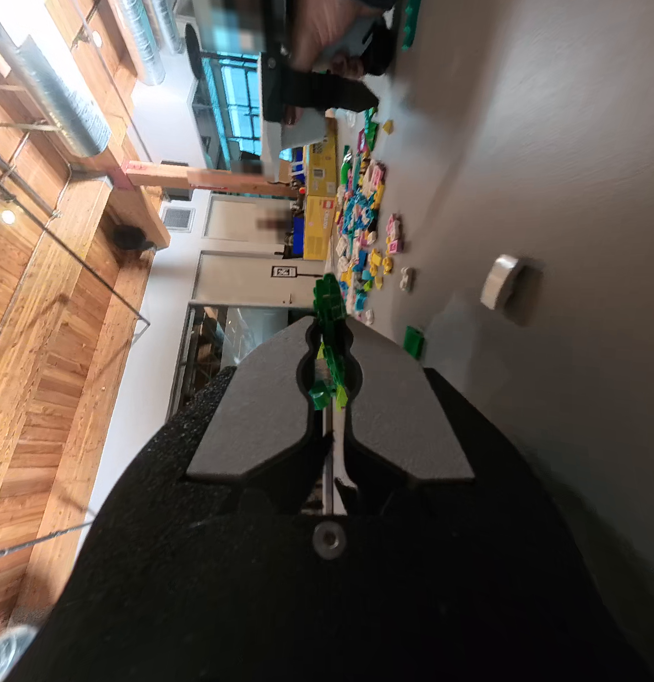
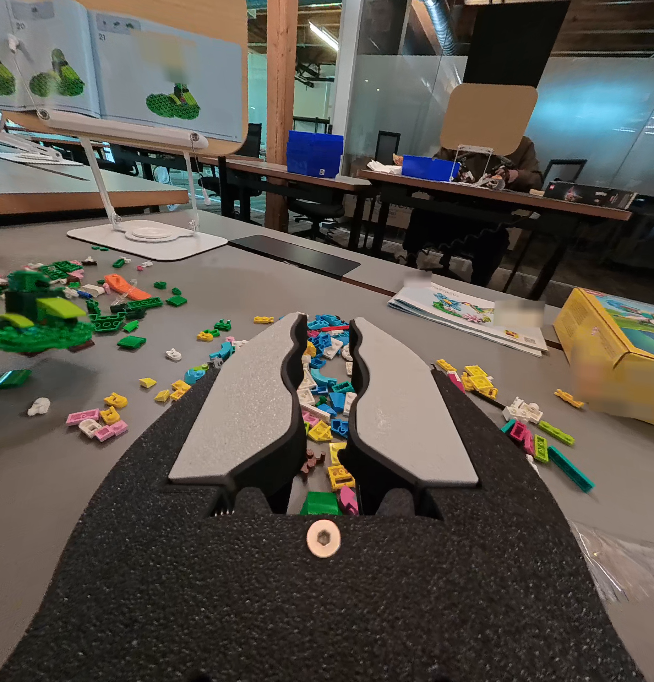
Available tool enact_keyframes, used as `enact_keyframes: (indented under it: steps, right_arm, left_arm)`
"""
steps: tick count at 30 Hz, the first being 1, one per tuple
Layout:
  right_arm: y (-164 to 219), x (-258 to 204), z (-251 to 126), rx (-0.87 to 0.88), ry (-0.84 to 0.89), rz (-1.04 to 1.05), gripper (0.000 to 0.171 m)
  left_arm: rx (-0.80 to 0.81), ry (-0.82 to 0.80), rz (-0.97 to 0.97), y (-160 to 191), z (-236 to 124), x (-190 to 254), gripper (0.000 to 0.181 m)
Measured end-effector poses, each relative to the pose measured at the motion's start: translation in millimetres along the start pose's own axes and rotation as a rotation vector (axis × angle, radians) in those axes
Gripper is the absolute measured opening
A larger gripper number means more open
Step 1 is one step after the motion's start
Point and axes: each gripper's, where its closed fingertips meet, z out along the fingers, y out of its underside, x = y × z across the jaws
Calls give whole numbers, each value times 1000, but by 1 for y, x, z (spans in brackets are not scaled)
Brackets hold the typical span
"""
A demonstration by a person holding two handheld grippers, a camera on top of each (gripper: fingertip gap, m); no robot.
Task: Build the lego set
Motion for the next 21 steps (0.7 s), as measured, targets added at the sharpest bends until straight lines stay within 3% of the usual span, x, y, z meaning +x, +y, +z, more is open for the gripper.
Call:
enact_keyframes:
  steps: [21]
  right_arm:
    - [2,-9,2,-3,-35,-50,18]
  left_arm:
    - [52,41,25,-7,0,9,10]
